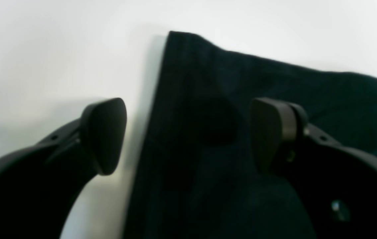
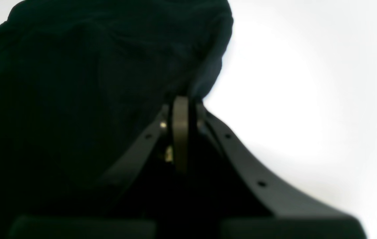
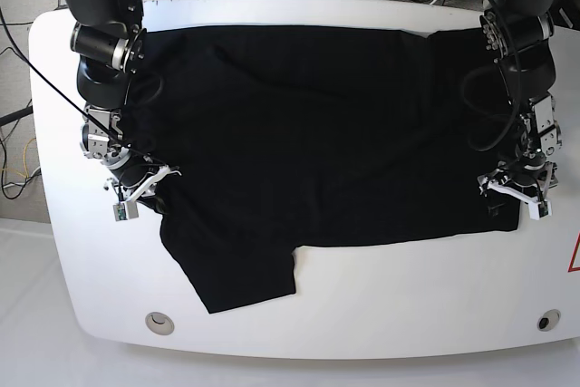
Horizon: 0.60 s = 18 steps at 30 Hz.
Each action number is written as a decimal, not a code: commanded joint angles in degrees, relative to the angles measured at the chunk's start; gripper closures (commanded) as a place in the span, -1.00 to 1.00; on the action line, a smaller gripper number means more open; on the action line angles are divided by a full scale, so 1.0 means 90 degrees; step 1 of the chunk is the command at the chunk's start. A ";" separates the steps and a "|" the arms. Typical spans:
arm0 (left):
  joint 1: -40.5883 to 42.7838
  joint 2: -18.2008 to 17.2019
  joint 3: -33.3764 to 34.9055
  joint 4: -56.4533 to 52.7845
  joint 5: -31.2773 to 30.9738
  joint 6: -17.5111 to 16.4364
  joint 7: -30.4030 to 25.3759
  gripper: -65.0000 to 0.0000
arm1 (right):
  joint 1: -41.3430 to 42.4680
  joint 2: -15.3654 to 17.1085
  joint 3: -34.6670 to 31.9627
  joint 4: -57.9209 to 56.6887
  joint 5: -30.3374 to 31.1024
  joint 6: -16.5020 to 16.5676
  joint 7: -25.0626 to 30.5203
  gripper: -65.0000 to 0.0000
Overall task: Fold the T-shirt properly
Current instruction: 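Close both grippers on the black shirt's hem corners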
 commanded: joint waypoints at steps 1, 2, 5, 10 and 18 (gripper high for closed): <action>-0.0120 0.0019 0.0011 0.0042 -0.0029 -0.0065 0.0132 -0.68 | -0.0031 0.0048 -0.0016 -0.0040 -0.0368 -0.0033 -0.0562 1.00; -0.0120 0.0019 0.0011 0.0042 -0.0029 -0.0065 0.0132 -0.68 | -0.0031 0.0048 -0.0016 -0.0040 -0.0368 -0.0033 -0.0562 1.00; -0.0130 0.0107 0.0011 0.0042 -0.0029 -0.0065 0.0132 -0.68 | -0.0031 0.0048 -0.0016 -0.0040 -0.0368 -0.0033 -0.0562 1.00; -0.0130 0.0234 0.0118 0.0042 -0.0029 -0.0065 0.0162 -0.68 | -0.0031 0.0048 -0.0016 -0.0040 -0.0368 -0.0033 -0.0562 1.00; -0.0120 0.0234 0.0646 0.0062 -0.0058 -0.0074 0.0123 -0.64 | -0.0031 0.0048 -0.0016 -0.0040 -0.0368 -0.0033 -0.0562 1.00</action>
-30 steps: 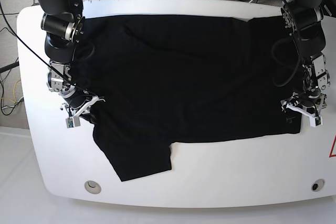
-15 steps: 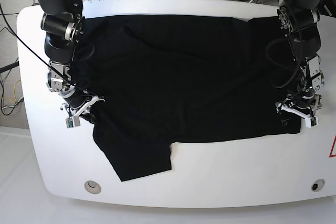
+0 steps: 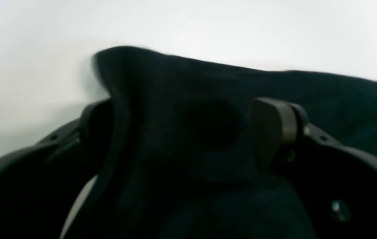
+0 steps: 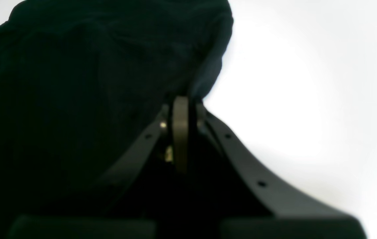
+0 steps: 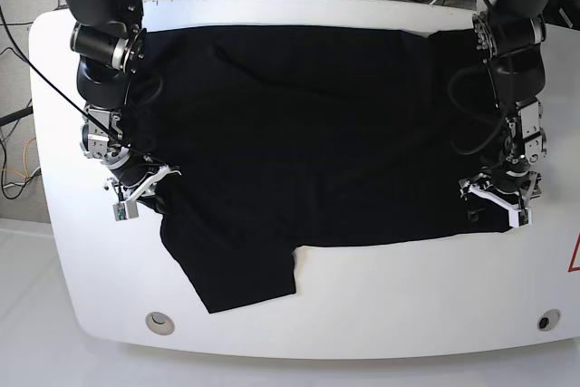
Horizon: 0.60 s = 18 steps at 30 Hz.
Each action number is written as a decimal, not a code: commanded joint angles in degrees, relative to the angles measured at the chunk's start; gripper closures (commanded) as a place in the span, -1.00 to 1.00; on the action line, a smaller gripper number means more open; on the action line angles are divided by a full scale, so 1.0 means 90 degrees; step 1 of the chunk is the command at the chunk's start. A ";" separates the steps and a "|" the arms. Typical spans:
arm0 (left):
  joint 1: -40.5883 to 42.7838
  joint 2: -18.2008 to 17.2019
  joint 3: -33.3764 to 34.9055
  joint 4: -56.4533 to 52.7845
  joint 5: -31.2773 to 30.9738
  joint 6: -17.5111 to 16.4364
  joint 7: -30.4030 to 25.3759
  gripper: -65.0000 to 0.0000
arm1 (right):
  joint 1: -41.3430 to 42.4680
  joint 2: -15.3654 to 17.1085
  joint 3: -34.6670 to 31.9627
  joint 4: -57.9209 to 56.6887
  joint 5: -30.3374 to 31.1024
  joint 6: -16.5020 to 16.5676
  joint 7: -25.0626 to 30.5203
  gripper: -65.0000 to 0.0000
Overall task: Fold the T-shirt properly
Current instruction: 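Close both grippers on the black shirt's hem corners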
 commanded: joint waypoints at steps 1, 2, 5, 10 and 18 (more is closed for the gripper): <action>-0.0059 -0.0019 0.0026 0.0028 -0.0034 -0.0101 0.0251 -0.58 | -0.0021 0.0046 -0.0016 -0.0040 -0.0368 -0.0033 -0.0570 1.00; -0.0059 -0.0019 0.0046 0.0028 -0.0034 -0.0101 0.0251 -0.51 | -0.0021 0.0046 -0.0016 -0.0040 -0.0368 -0.0033 -0.0570 1.00; -0.0059 -0.0019 0.0056 0.0028 -0.0024 -0.0101 0.0251 0.02 | -0.0021 0.0046 -0.0016 -0.0040 -0.0368 -0.0033 -0.0570 1.00; -0.0059 -0.0048 0.0046 0.0028 -0.0024 -0.0091 0.0251 1.00 | -0.0021 0.0046 -0.0016 -0.0040 -0.0368 -0.0033 -0.0570 1.00; -0.0069 -0.0234 0.0036 0.0038 -0.0053 -0.0101 0.0261 0.98 | 0.0018 0.0046 -0.0006 0.0165 -0.0358 -0.0043 -0.0570 1.00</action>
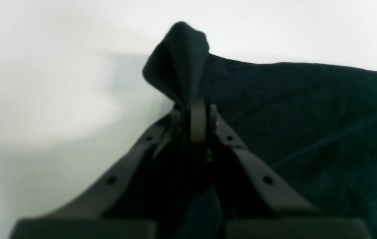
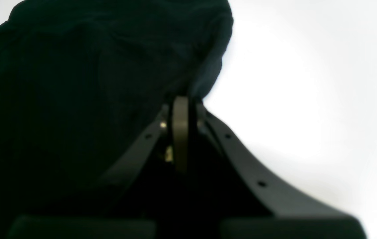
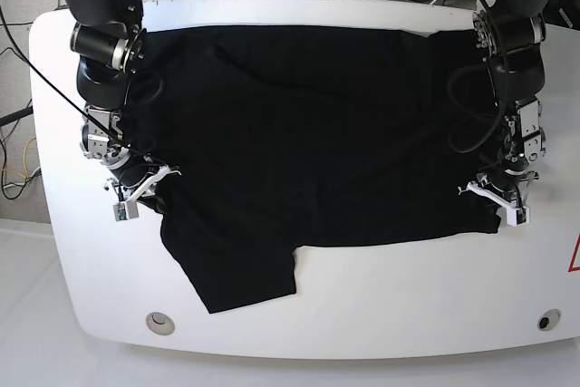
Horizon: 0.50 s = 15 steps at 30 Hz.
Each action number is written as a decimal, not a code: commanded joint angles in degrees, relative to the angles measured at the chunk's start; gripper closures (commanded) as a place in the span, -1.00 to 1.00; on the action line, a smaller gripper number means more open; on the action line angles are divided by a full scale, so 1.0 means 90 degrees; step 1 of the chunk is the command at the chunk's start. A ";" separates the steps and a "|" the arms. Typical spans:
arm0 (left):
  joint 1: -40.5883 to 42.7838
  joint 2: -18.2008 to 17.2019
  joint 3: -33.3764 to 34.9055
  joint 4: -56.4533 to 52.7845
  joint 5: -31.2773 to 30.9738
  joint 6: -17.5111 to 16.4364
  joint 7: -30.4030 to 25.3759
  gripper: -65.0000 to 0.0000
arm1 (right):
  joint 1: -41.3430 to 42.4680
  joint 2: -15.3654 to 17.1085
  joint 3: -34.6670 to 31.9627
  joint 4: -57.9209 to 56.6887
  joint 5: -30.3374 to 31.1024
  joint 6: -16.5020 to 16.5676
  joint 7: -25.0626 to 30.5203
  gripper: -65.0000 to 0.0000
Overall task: Fold the T-shirt properly
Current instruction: 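Close both grippers on the black shirt's hem corners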
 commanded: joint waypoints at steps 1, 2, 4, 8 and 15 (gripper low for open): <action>-0.0113 -0.0159 -0.0010 0.0033 0.0020 -0.0011 0.0176 0.98 | -0.0007 0.0036 0.0004 0.0219 -0.0353 -0.0052 -0.0555 1.00; -0.0122 -0.0168 -0.0010 0.0043 0.0020 -0.0011 0.0176 0.98 | -0.0036 0.0027 0.0062 0.0356 -0.0353 -0.0052 -0.0555 1.00; -0.0132 -0.0207 -0.0010 0.0101 0.0020 -0.0011 0.0176 0.98 | -0.0046 0.0007 0.0131 0.0532 -0.0353 -0.0052 -0.0555 1.00; -0.0132 -0.0276 -0.0010 0.0463 0.0020 -0.0011 0.0186 0.98 | -0.0036 0.0007 0.0189 0.0717 -0.0353 -0.0043 -0.0565 1.00; -0.0132 -0.0286 0.0000 0.0775 0.0020 -0.0011 0.0206 0.98 | 0.0140 0.0007 0.0189 0.0717 -0.0353 -0.0043 -0.0565 1.00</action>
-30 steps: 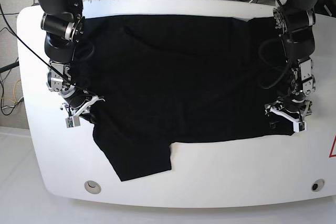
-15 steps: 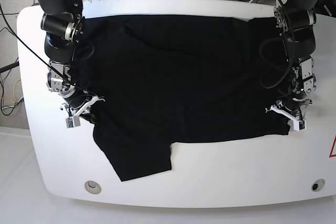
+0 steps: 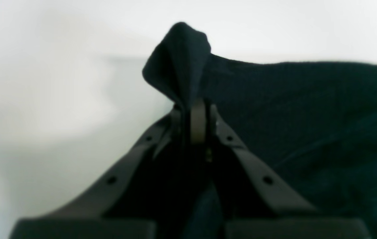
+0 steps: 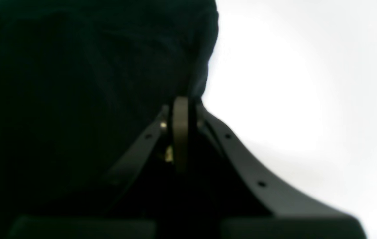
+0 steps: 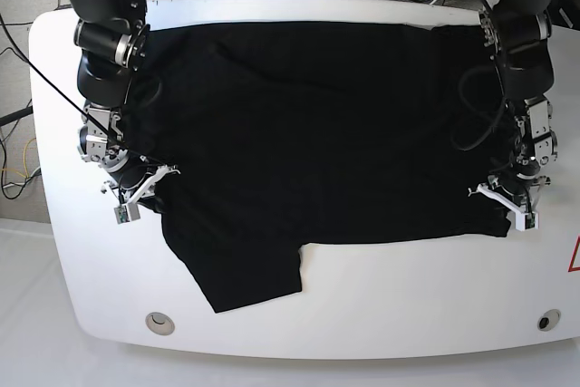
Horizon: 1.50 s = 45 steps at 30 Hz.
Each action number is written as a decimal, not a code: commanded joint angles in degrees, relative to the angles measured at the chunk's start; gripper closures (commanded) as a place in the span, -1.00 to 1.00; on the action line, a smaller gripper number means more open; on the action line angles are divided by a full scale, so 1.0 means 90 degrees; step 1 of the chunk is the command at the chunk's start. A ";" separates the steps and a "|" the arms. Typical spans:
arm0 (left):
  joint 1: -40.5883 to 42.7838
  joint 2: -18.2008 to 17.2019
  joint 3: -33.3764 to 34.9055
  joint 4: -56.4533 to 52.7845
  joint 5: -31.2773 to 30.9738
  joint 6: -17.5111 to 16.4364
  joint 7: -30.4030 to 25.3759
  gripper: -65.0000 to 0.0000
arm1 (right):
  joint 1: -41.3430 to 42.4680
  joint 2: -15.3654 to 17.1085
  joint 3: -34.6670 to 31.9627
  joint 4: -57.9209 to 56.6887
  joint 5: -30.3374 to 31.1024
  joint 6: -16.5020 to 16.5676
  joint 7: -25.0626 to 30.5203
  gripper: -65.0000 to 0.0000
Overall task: Fold the T-shirt properly
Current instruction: 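Close both grippers on the black shirt's hem corners, then lift the hem corners with both grippers and fold them toward the collar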
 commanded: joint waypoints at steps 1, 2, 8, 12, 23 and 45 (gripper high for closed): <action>-0.0212 -0.0108 0.0000 0.0173 -0.0048 0.0015 -0.0171 0.98 | 0.0240 0.0077 0.0005 0.0057 -0.0101 -0.0043 -0.0108 1.00; -0.0271 -0.0108 0.0000 0.0173 -0.0039 0.0015 -0.0171 0.98 | 0.0259 0.0077 0.0005 0.0057 -0.0101 -0.0052 -0.0108 1.00; -0.0535 -0.0099 0.0019 0.0114 -0.0019 0.0015 -0.0171 0.97 | 0.0367 0.0077 0.0005 0.0057 -0.0101 -0.0091 -0.0108 1.00; -0.0593 -0.0089 0.0029 0.0114 -0.0019 0.0015 -0.0171 0.97 | 0.0454 0.0077 0.0015 0.0057 -0.0101 -0.0091 -0.0108 1.00; -0.0779 -0.0069 0.0205 0.0114 -0.0019 0.0015 -0.0161 0.96 | 0.0640 0.0097 0.0024 0.0057 0.0222 -0.0433 -0.0108 1.00; -0.0535 -0.0343 -0.0225 0.0173 -0.0029 0.0015 -0.0151 0.96 | -0.0942 0.0087 0.0024 0.3681 0.0798 -0.0433 -0.2013 1.00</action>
